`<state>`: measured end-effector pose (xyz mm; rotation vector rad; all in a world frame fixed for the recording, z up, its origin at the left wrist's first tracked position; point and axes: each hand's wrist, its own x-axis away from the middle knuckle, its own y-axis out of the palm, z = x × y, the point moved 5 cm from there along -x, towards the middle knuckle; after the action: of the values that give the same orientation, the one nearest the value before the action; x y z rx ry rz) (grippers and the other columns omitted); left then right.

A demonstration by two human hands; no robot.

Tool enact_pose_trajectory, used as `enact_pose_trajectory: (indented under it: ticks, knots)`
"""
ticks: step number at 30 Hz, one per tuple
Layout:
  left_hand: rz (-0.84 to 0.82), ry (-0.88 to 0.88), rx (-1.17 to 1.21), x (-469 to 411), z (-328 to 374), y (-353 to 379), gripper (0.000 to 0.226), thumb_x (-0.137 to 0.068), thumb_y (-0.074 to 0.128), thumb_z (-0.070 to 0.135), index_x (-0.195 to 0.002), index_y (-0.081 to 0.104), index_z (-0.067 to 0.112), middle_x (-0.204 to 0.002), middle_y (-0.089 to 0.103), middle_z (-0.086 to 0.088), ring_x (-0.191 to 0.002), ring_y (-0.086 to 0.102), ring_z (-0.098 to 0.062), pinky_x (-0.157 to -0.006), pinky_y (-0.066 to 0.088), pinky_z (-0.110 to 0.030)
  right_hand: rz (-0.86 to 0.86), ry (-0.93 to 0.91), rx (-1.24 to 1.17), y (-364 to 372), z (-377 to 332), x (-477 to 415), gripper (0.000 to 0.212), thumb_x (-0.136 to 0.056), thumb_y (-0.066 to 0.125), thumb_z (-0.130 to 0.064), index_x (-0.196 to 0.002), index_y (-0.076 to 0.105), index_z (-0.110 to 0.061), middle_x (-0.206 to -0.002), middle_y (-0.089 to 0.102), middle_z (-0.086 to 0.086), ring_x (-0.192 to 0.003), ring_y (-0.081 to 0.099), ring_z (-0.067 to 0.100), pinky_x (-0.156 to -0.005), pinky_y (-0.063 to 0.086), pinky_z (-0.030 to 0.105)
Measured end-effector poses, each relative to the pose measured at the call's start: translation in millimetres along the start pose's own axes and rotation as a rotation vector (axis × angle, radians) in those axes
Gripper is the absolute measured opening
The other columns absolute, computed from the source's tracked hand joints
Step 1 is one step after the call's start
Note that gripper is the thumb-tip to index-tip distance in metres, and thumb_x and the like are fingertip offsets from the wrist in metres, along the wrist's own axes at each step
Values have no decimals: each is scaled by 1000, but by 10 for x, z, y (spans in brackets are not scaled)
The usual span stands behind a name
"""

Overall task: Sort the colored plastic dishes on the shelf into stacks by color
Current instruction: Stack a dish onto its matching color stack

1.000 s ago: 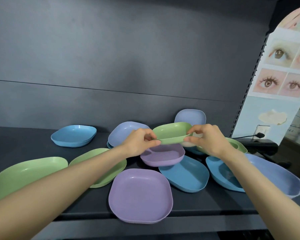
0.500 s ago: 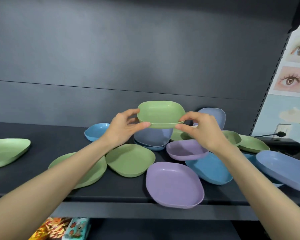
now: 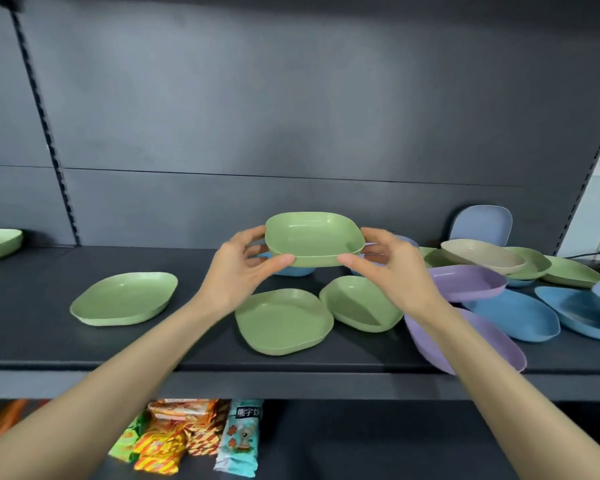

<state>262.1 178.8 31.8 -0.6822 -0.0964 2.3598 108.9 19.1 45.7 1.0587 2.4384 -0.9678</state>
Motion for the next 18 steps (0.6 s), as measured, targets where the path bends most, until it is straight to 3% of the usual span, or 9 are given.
enact_pose_trajectory:
  ticks: [3,6,10,13,18]
  knots:
    - [-1,14,21,153,-39,-210,41,-77,75,11,-105,55,33,-125,58,-3,-94,63,7,-75,47,-4,24,25,-61,247,-74,113,37,-77,77,-26,-110,61,-29,-98,66,-22,-92,61,-6,-81,43,3]
    - [-1,-6,82,304,-91,-421,46,-77,74,4,-100,52,39,-128,56,-11,-86,64,11,-72,46,-4,59,55,-114,489,-121,221,39,-73,80,-29,-105,60,-38,-110,68,-10,-105,62,7,-92,47,20]
    - [4,-59,155,458,-208,-693,47,-76,73,1,-107,54,32,-123,59,-12,-85,66,7,-68,47,-4,40,60,-150,770,-251,299,43,-71,82,-28,-108,61,-35,-109,69,-10,-104,62,4,-90,48,16]
    - [34,-76,181,522,-274,-935,52,-78,71,-1,-122,51,18,-104,67,8,-86,65,9,-69,48,-5,7,37,-153,992,-394,252,42,-70,82,-28,-102,57,-40,-105,68,-13,-101,63,2,-88,49,18]
    - [110,-121,144,632,-413,-1338,62,-76,75,11,-132,50,16,-116,64,15,-102,65,-1,-88,51,-16,-51,10,-175,1359,-529,136,54,-68,83,-32,-116,59,-29,-108,67,-15,-104,61,2,-94,49,25]
